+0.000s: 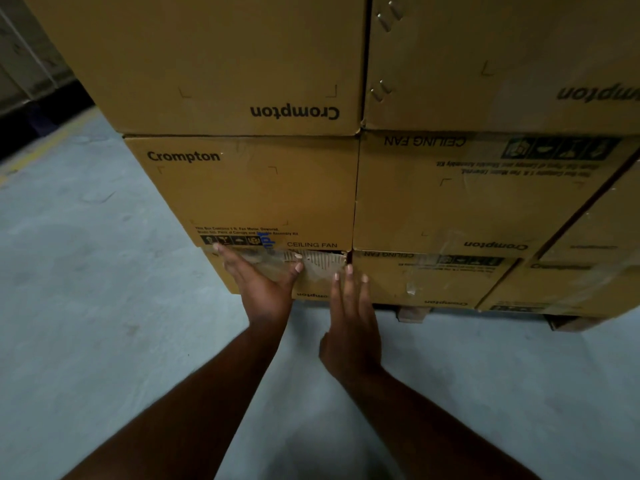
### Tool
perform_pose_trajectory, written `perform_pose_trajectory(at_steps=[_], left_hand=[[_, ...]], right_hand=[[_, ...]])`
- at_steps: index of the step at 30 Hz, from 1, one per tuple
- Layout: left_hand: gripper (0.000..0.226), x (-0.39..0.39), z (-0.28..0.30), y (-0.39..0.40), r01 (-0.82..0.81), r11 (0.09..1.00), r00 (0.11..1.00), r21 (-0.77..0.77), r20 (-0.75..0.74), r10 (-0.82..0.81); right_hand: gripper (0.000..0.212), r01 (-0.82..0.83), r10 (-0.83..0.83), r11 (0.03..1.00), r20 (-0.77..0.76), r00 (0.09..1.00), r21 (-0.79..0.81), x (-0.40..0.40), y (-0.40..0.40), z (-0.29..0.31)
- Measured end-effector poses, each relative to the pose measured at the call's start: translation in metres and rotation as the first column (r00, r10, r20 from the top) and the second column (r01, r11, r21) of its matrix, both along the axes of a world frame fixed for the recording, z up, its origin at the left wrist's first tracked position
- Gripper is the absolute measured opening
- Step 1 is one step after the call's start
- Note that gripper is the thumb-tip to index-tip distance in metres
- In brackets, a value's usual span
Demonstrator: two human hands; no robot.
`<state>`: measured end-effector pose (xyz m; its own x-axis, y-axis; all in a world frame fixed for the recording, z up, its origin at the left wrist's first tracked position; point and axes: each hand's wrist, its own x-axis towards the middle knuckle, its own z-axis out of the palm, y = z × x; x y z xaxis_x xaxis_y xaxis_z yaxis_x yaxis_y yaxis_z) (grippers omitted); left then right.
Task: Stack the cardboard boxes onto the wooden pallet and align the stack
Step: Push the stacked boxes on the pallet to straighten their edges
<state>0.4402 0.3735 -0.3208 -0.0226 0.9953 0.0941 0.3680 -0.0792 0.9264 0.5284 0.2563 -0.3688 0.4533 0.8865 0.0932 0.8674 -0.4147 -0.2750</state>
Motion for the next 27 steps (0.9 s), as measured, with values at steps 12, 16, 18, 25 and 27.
perform_pose_trajectory(at_steps=[12, 16, 18, 25, 27], left_hand=[[0.145, 0.005, -0.012, 0.015, -0.044, 0.984, 0.999, -0.175, 0.01, 0.047], [0.144, 0.007, -0.014, 0.014, -0.038, 0.986, 0.999, -0.163, 0.016, 0.041], [0.143, 0.007, -0.014, 0.013, -0.035, 0.986, 0.999, -0.163, 0.012, 0.037], [0.143, 0.005, -0.016, 0.015, -0.029, 0.987, 0.999, -0.157, -0.03, 0.025], [0.142, 0.0, -0.017, 0.013, -0.018, 0.988, 0.998, -0.152, -0.054, 0.01]], right_hand=[[0.104, 0.111, -0.117, 0.991, -0.08, 0.99, -0.071, -0.009, 0.011, 0.0], [0.106, 0.168, -0.183, 0.982, -0.195, 0.964, -0.088, -0.02, 0.023, 0.004], [0.107, 0.179, -0.198, 0.979, -0.226, 0.954, -0.102, -0.023, 0.027, 0.006], [0.108, 0.166, -0.179, 0.984, -0.262, 0.948, -0.072, -0.02, 0.032, 0.002], [0.108, 0.118, -0.116, 0.993, -0.291, 0.95, -0.013, -0.014, 0.026, -0.003]])
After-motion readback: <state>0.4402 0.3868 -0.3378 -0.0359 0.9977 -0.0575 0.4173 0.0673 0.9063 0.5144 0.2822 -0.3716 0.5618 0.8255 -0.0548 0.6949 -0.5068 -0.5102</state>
